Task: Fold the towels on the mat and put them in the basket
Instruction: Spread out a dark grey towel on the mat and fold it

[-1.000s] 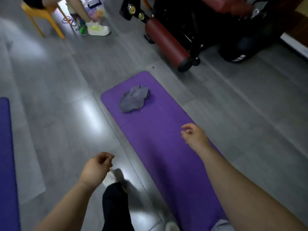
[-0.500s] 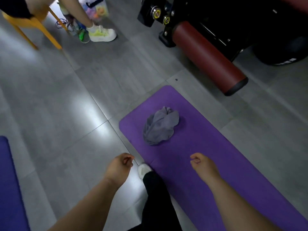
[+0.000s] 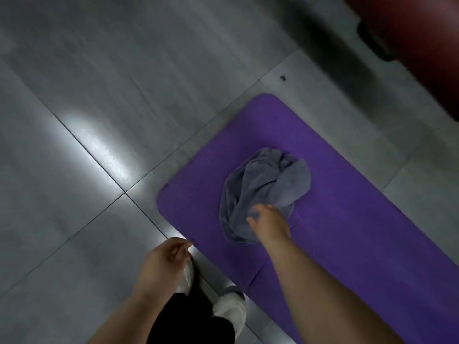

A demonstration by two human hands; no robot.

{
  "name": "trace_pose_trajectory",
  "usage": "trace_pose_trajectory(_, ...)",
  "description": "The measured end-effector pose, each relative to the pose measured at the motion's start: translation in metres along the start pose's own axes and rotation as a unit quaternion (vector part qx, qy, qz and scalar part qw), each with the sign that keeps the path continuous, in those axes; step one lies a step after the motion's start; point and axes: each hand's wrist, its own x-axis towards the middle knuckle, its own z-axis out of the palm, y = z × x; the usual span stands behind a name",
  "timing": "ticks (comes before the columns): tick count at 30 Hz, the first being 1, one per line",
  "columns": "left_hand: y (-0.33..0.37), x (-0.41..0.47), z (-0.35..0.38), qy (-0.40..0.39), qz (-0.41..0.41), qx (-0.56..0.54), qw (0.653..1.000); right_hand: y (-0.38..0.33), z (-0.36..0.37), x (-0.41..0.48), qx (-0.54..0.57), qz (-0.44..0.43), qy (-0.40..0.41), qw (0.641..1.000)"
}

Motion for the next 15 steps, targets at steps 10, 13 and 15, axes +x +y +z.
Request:
trace_pose_trajectory(10, -0.062, 0.05, 0.02, -0.08, 0.021, -0.035, 0.996, 0.052, 0.047, 0.058, -0.088, 0.155, 0.074, 0.981)
trace_pose_trajectory(13, -0.035, 0.003, 0.003, -0.115, 0.009, 0.002, 0.993, 0.059, 0.0, -0.014, 0.172, 0.153, 0.116, 0.966)
trace_pose_trajectory(15, 0.004, -0.038, -0.006, -0.158, 0.011, 0.041, 0.986, 0.059, -0.038, -0.075, 0.273, 0.13, 0.159, 0.94)
